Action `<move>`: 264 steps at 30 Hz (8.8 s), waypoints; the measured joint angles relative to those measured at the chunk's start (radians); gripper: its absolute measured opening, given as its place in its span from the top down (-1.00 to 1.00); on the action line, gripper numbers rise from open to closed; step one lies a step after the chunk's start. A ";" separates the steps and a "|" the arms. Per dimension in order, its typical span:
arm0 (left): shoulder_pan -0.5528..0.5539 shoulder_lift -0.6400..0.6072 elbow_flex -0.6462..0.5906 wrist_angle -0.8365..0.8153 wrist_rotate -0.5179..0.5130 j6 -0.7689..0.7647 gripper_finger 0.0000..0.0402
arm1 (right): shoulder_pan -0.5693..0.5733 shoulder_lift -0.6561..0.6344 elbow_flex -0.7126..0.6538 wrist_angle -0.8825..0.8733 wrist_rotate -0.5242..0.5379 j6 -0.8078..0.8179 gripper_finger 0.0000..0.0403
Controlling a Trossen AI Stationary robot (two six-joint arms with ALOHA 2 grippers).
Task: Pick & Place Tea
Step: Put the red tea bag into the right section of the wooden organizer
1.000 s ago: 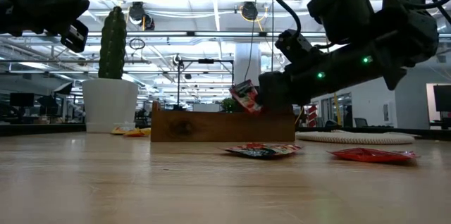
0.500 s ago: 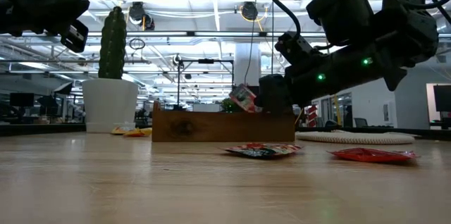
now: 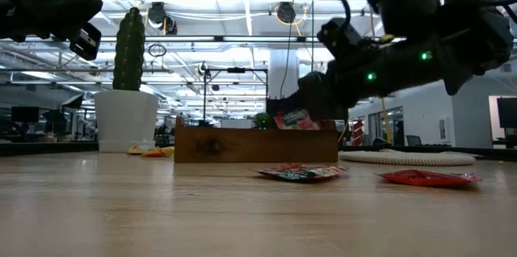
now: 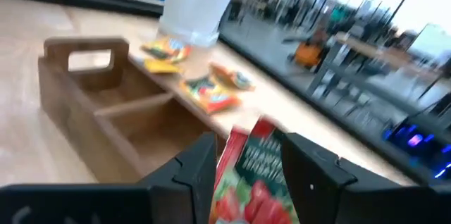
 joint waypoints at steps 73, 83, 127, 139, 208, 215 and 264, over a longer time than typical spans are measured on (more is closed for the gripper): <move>0.000 0.000 0.000 0.000 0.000 0.000 0.71 | -0.212 -0.110 0.500 -1.546 -0.583 -0.096 1.00; 0.000 0.000 0.000 0.000 0.000 0.000 0.71 | -0.162 -0.110 0.500 -1.457 -0.496 -0.056 1.00; 0.000 0.000 0.000 0.001 0.000 0.000 0.71 | 0.268 -0.174 0.368 -1.427 -1.053 0.652 -0.21; 0.000 0.000 0.000 0.000 0.001 0.000 0.71 | 0.266 -0.219 0.294 -1.581 -1.183 0.819 -0.09; 0.000 0.000 0.000 0.000 0.000 0.000 0.71 | 0.122 -0.587 -0.197 -1.554 -0.834 1.968 -0.41; 0.000 0.000 0.000 -0.001 0.000 0.000 0.71 | 0.123 -0.560 -0.195 -1.545 -0.834 1.909 -0.38; 0.000 0.000 0.000 0.000 0.000 0.000 0.71 | 0.264 -0.144 1.031 -2.095 -0.525 0.566 0.02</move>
